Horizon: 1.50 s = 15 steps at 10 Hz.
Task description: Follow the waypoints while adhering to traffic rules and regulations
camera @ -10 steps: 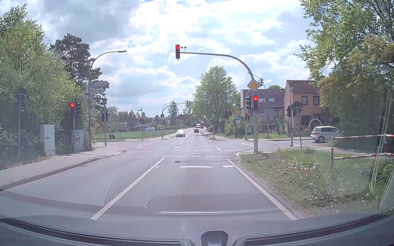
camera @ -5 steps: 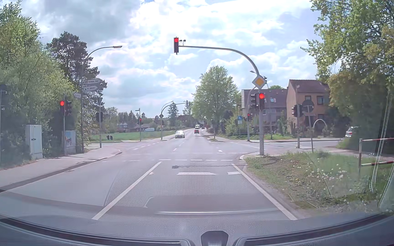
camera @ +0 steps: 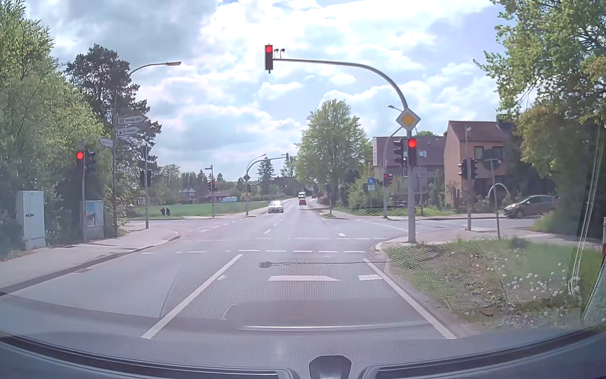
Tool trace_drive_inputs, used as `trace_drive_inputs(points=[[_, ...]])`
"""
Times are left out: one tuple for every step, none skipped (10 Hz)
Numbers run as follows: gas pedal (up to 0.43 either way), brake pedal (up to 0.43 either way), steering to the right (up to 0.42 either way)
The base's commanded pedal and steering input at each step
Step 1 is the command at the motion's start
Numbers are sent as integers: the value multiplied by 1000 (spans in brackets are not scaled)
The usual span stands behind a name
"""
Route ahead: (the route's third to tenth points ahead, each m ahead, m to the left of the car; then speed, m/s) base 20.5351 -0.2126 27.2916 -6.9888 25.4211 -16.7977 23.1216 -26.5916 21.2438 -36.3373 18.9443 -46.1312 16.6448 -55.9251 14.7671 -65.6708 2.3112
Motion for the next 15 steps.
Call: trace_drive_inputs(points=[[0,146,-4],[0,152,-4],[0,152,-4],[0,152,-4],[0,159,-4],[0,159,-4],[0,152,-4],[0,152,-4],[0,140,-4],[0,134,-4],[0,134,-4],[0,134,-3],[0,134,-4],[0,134,-4],[0,140,-4]])
